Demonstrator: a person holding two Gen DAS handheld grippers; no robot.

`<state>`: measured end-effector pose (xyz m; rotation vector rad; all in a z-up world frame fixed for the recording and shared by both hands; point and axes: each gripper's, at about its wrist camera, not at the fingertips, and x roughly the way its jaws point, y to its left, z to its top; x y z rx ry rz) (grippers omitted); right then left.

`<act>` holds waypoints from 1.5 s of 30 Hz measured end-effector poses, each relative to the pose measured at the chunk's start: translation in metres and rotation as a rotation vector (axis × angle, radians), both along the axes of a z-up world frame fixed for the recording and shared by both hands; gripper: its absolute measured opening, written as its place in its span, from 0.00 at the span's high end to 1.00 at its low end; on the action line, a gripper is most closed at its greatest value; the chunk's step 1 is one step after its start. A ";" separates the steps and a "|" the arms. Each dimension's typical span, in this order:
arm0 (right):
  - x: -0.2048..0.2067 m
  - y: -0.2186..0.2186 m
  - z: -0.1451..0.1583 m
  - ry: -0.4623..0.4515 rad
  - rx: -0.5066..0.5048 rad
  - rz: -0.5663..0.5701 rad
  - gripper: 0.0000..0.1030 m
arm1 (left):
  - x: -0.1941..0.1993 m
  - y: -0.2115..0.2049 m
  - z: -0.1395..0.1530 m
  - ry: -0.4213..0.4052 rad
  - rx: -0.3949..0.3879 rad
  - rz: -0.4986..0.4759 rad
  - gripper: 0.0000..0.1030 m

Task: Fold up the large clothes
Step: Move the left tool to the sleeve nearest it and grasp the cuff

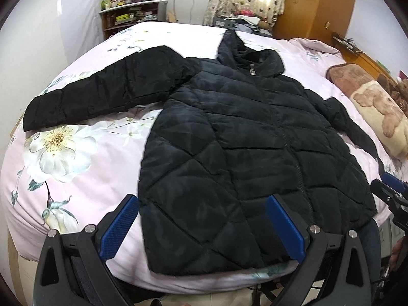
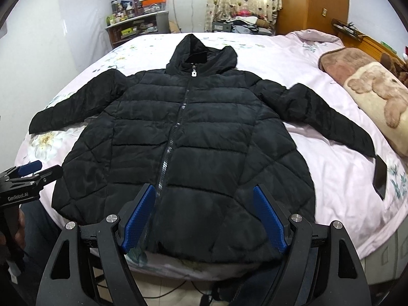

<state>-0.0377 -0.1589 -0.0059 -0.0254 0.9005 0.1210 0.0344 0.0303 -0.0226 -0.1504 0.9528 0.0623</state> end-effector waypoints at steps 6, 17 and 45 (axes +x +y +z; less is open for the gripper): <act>0.033 0.014 -0.009 0.015 0.002 0.041 0.24 | 0.022 0.036 -0.009 -0.007 -0.003 0.078 0.02; 0.097 0.049 -0.029 0.032 -0.045 0.125 0.24 | 0.065 0.123 -0.027 -0.040 0.001 0.286 0.02; 0.182 0.056 -0.069 0.087 -0.106 0.105 0.24 | 0.113 0.276 -0.068 -0.113 -0.048 0.640 0.51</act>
